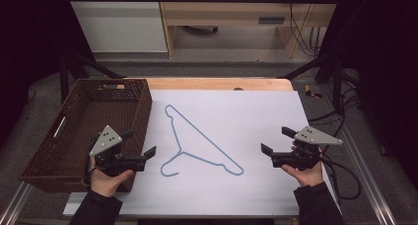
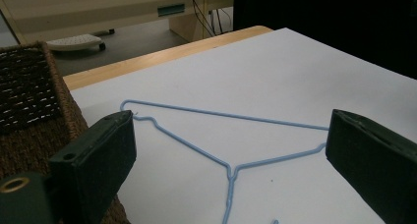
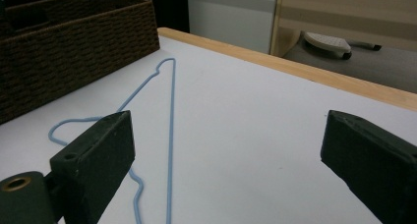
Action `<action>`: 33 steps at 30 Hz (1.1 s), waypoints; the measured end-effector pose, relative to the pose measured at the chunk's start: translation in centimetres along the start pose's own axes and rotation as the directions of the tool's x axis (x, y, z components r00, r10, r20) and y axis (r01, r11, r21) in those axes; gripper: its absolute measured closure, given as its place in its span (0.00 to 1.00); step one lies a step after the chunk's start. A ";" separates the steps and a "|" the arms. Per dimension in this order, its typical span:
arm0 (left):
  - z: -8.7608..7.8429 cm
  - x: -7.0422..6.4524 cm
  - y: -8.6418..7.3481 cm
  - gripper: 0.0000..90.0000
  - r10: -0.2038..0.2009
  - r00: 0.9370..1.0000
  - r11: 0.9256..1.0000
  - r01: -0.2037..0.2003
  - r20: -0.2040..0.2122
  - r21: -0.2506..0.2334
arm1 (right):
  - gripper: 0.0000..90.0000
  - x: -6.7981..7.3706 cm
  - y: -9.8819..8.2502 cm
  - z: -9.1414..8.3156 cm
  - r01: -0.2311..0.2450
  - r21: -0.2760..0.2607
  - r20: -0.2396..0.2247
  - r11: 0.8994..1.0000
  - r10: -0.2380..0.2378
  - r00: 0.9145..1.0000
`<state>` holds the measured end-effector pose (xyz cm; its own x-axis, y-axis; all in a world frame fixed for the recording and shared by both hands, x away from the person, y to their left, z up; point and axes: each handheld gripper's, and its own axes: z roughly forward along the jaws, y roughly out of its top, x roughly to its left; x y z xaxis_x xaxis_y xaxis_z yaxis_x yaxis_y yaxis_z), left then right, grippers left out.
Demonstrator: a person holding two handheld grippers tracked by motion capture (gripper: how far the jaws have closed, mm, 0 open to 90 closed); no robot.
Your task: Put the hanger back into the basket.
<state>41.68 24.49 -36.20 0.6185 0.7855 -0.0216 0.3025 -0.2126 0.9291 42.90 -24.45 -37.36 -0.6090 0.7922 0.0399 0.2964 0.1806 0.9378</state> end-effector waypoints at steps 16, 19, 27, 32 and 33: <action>0.6 -1.1 0.0 0.05 0.030 0.999 0.999 -0.030 0.015 0.032 | 0.11 5.4 1.2 6.2 0.136 0.160 -0.160 0.978 -0.110 0.981; 0.6 -1.2 0.0 0.05 0.033 0.999 0.999 -0.034 0.018 0.034 | 0.12 6.1 1.4 7.5 0.145 0.181 -0.181 0.973 -0.112 0.977; 1.0 -1.2 -0.2 0.06 0.027 0.999 0.998 -0.029 0.026 0.049 | 0.15 7.4 1.5 10.5 0.188 0.239 -0.244 0.953 -0.129 0.961; 1.2 -1.2 -0.4 0.06 0.026 0.999 0.998 -0.027 0.025 0.058 | 0.16 8.1 1.7 12.0 0.220 0.271 -0.266 0.937 -0.147 0.953; 1.2 -1.2 -0.4 0.06 0.026 0.999 0.998 -0.027 0.025 0.058 | 0.16 8.1 1.7 12.0 0.220 0.271 -0.266 0.937 -0.147 0.953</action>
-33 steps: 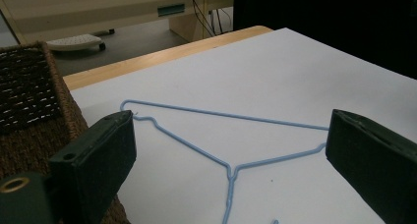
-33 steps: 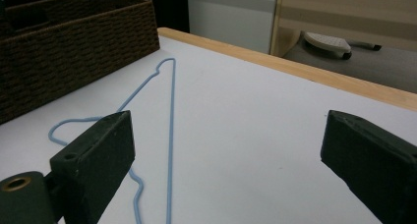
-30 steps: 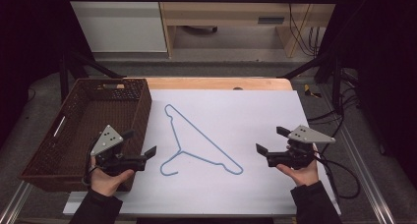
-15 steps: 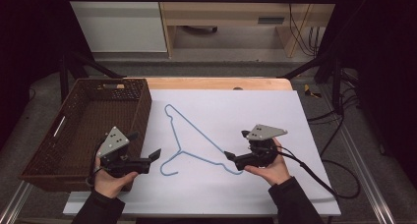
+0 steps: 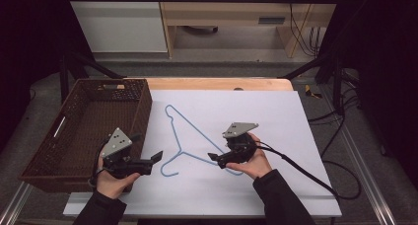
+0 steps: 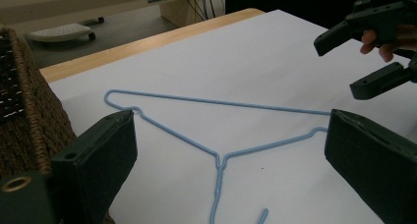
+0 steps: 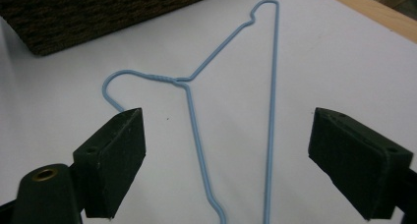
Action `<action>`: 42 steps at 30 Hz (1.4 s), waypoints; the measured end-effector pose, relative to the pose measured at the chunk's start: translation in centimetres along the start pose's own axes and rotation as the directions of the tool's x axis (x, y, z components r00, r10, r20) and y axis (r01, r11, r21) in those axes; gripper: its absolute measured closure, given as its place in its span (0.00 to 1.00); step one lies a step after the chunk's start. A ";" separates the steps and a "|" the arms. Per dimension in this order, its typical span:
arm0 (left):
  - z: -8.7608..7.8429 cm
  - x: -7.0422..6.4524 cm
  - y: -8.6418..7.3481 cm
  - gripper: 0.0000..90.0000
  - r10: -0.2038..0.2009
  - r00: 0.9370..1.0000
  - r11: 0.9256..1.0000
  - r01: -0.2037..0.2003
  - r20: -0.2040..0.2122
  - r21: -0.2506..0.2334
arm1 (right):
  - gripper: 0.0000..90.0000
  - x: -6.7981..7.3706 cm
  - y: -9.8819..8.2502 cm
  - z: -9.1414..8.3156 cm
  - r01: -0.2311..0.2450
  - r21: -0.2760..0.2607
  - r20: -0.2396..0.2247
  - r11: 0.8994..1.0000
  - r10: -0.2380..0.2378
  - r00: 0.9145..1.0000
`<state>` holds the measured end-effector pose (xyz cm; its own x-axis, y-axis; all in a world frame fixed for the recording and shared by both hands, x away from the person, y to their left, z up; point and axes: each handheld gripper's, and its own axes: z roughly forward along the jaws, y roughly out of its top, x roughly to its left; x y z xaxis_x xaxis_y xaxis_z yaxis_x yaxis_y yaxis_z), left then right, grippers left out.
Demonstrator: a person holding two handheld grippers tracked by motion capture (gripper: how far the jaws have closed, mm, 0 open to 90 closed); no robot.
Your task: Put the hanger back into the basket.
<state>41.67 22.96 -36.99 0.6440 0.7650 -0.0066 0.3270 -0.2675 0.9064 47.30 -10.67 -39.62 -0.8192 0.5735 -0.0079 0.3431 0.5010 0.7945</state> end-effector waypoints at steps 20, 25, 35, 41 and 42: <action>0.3 0.1 -0.2 0.07 0.005 1.000 1.000 -0.005 0.010 0.017 | 0.44 1.0 0.3 6.6 0.077 0.177 -0.078 0.981 -0.064 0.995; 0.3 0.1 -0.2 0.07 0.003 1.000 1.000 -0.003 0.008 0.017 | 0.51 1.2 0.1 7.4 0.085 0.222 -0.097 0.971 -0.064 0.993; 0.4 0.0 -0.2 0.07 0.011 1.000 1.000 -0.011 0.008 0.023 | 0.63 1.3 0.1 9.0 0.094 0.275 -0.125 0.957 -0.061 0.990; 0.3 -0.1 -0.2 0.07 0.010 1.000 1.000 -0.011 0.010 0.022 | 0.72 1.5 -0.5 9.8 0.104 0.312 -0.114 0.944 -0.072 0.991; 0.3 -0.1 -0.2 0.07 0.010 1.000 1.000 -0.010 0.009 0.022 | 0.73 1.4 -0.5 9.8 0.108 0.322 -0.119 0.940 -0.073 0.990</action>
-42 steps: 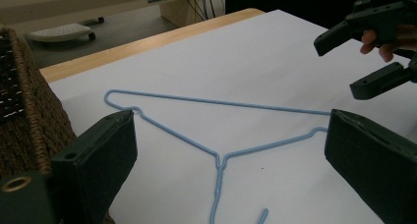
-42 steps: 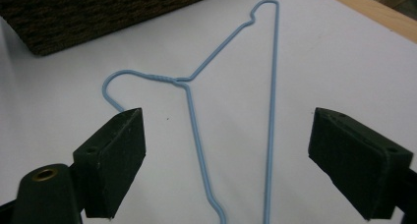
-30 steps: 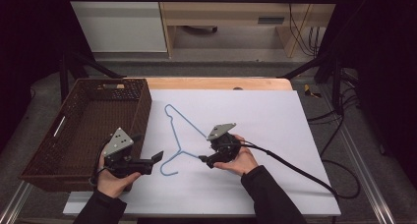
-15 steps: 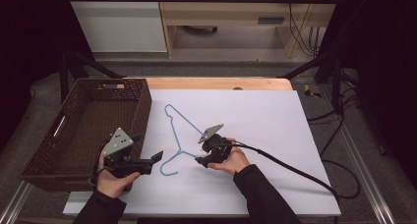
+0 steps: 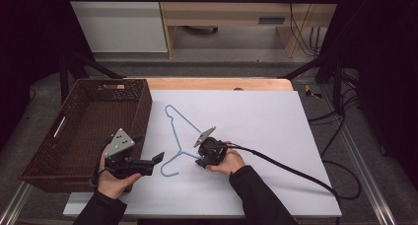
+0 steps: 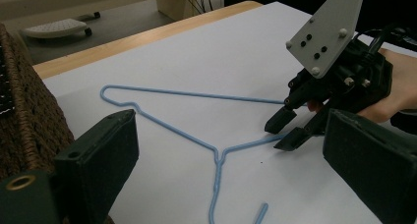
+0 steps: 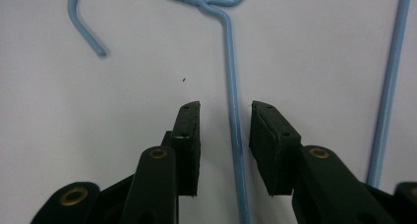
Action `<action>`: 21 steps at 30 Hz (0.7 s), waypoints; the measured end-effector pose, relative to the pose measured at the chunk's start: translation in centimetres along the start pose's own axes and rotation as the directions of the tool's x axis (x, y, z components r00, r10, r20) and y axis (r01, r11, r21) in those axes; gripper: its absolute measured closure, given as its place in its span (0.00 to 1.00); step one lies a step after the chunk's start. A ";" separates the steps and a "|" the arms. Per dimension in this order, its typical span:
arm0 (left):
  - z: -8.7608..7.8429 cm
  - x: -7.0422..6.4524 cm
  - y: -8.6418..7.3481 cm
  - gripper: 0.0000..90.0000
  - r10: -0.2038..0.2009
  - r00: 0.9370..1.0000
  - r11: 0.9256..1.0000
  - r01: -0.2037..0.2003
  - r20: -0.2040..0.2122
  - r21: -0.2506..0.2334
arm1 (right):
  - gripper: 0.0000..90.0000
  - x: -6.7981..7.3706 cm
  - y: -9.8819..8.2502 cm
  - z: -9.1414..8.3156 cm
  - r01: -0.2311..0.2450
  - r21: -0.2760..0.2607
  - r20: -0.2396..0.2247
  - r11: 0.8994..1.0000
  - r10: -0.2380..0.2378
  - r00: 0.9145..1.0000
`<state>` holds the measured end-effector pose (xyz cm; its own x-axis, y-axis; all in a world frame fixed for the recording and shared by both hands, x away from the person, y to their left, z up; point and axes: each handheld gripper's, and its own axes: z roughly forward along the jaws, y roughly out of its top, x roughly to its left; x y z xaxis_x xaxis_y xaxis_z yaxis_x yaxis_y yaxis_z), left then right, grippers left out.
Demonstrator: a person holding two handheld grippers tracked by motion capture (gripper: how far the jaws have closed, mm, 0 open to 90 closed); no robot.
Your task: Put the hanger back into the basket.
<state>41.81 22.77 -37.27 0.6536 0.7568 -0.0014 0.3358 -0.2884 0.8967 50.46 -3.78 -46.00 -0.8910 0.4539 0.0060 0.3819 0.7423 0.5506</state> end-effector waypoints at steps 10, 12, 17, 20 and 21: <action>0.0 0.0 0.0 0.07 -0.001 1.000 1.000 0.001 0.000 -0.001 | 0.85 -0.1 0.0 0.3 -0.006 -0.006 0.006 1.000 0.006 1.000; 0.1 0.0 0.0 0.07 0.003 1.000 1.000 -0.003 -0.002 0.001 | 0.86 -0.1 0.0 0.2 -0.006 -0.003 0.004 1.000 0.006 1.000; 0.1 -0.1 0.0 0.07 0.001 1.000 1.000 -0.001 -0.001 0.004 | 0.95 0.1 -0.1 0.2 0.001 -0.001 -0.005 1.000 -0.001 1.000; 0.1 -0.1 0.0 0.07 0.005 1.000 1.000 -0.005 -0.001 0.005 | 0.97 0.0 -0.1 0.2 -0.003 0.005 -0.009 1.000 0.003 1.000; 0.1 -0.1 0.0 0.07 0.004 1.000 1.000 -0.004 -0.001 0.005 | 0.97 0.0 0.0 0.2 -0.013 0.002 -0.012 1.000 0.013 1.000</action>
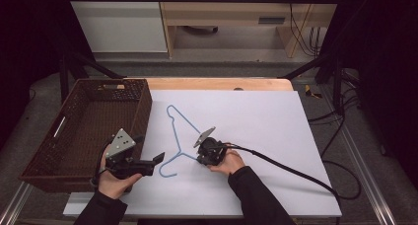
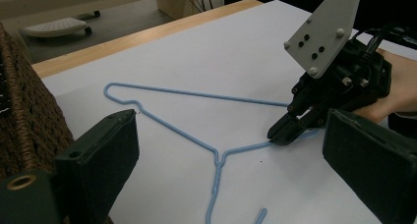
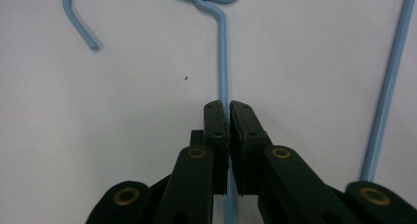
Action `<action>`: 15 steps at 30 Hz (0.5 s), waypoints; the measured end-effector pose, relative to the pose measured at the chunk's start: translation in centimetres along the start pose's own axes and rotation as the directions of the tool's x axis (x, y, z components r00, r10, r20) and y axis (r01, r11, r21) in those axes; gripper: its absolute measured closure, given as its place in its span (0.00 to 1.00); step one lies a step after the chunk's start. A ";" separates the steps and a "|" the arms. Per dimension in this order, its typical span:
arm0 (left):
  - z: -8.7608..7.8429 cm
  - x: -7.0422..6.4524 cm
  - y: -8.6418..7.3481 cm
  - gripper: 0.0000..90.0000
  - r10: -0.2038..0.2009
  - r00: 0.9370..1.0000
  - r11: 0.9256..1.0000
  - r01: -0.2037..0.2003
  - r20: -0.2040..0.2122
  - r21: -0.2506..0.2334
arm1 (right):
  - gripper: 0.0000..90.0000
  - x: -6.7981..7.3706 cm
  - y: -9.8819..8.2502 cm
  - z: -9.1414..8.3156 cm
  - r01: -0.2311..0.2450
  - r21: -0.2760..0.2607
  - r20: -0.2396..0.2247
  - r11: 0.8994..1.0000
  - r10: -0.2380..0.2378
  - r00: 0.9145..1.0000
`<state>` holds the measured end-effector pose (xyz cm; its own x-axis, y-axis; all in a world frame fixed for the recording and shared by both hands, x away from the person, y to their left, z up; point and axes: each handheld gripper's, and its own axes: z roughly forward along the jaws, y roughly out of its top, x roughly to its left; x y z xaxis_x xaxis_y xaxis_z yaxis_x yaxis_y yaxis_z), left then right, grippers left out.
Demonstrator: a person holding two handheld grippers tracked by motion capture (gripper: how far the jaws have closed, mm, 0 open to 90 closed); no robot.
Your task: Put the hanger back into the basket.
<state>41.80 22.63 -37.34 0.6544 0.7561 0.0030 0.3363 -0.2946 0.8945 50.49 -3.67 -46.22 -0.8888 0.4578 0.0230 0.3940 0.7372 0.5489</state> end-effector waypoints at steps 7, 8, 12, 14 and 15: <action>0.0 0.0 0.0 0.07 0.001 1.000 1.000 -0.001 0.001 -0.002 | 0.97 0.0 0.0 0.0 -0.017 0.001 0.004 1.000 0.017 1.000; 0.0 0.0 0.0 0.07 0.002 1.000 1.000 -0.002 0.001 -0.002 | 0.97 0.0 0.0 0.0 -0.007 -0.001 0.006 1.000 0.007 1.000; -0.1 0.0 0.0 0.07 -0.002 1.000 1.000 0.002 0.001 -0.003 | 0.98 0.2 -0.1 0.0 -0.027 -0.012 0.014 1.000 0.027 1.000; -0.1 0.0 0.0 0.07 -0.003 1.000 1.000 0.003 0.001 -0.005 | 0.98 0.1 -0.1 0.0 -0.032 -0.017 0.004 0.999 0.032 0.999; -0.1 0.0 0.0 0.07 -0.003 1.000 1.000 0.003 0.000 -0.005 | 0.98 0.1 -0.1 -0.1 -0.044 -0.016 -0.017 0.999 0.043 0.999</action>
<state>41.72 22.67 -37.27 0.6535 0.7569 0.0000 0.3348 -0.2891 0.8968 50.30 -3.74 -46.20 -0.8747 0.4808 0.0613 0.4287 0.7086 0.5604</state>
